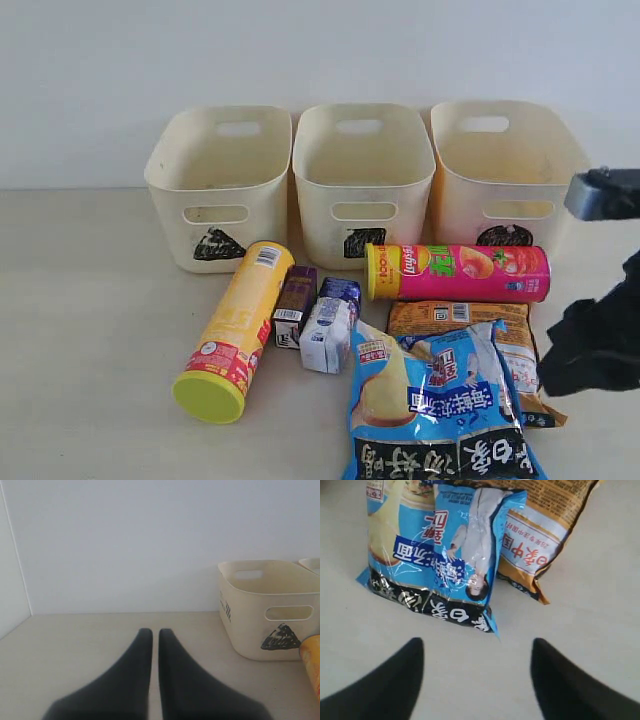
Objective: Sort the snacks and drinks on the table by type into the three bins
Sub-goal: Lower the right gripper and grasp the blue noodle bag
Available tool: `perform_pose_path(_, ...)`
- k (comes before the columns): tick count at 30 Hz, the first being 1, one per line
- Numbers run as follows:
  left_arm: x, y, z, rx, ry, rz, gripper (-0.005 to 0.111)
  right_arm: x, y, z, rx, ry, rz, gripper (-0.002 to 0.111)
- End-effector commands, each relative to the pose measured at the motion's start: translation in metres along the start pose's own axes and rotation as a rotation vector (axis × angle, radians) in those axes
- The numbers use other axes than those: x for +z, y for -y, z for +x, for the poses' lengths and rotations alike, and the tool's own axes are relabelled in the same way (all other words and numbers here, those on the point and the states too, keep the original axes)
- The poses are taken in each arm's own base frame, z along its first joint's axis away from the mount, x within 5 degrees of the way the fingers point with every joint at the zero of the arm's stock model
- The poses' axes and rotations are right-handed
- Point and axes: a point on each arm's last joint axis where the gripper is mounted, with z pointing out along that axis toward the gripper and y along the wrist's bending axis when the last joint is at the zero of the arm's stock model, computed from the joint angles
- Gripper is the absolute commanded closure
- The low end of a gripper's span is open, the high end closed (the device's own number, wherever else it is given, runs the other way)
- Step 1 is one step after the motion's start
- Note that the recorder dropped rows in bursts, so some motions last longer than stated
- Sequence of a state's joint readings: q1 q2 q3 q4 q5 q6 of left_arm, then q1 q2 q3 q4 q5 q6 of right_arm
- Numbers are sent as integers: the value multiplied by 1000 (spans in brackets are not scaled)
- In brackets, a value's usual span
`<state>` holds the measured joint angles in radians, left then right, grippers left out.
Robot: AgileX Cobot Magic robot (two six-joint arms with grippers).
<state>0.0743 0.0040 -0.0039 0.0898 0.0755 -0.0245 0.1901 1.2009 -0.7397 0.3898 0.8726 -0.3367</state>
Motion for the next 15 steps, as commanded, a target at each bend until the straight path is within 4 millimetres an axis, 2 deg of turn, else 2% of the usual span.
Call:
perform_pose_path(1,0,0,0,4,8,5,103,17,1,7,104,100,-33,28)
perform_pose_path(4,0,0,0,4,8,5,103,28,3,14,147,152,-47,22)
perform_pose_path(15,0,0,0,4,8,5,103,51,5,31,183,156,-93,22)
